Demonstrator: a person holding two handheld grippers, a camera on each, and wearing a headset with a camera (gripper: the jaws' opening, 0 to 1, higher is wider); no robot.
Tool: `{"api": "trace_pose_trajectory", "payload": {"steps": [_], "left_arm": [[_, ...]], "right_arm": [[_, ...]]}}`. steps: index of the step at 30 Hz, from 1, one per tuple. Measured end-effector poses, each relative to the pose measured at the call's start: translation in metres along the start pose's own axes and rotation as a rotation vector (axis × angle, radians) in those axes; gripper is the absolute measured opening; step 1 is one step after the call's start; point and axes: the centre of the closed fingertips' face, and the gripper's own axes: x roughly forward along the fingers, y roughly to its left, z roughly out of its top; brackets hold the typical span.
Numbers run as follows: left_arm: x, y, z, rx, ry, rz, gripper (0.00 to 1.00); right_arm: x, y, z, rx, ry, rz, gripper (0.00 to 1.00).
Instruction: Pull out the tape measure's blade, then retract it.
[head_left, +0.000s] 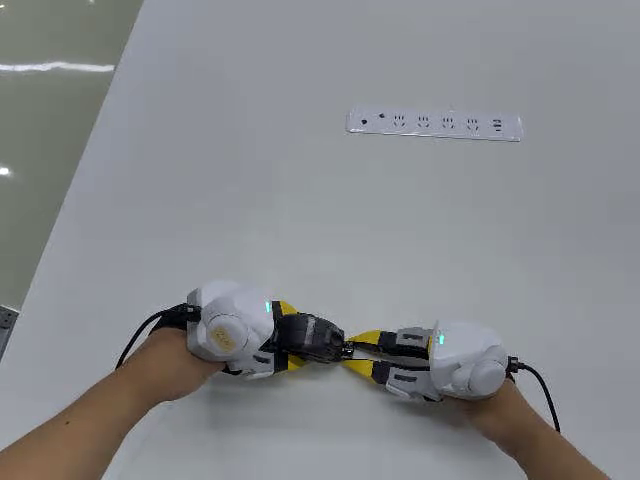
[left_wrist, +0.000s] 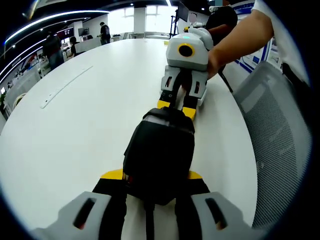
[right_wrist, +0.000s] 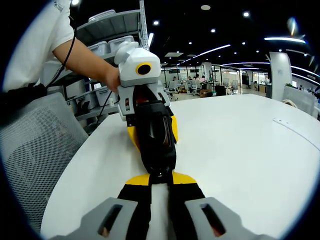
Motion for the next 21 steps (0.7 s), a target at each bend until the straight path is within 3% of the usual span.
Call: {"api": "trace_pose_trajectory", "payload": {"steps": [21], "left_arm": [[-0.0002, -0.0003, -0.0002, 0.002, 0.007, -0.006, 0.33]], "right_arm": [[-0.0078, -0.0002, -0.0035, 0.012, -0.007, -0.011, 0.11]]}}
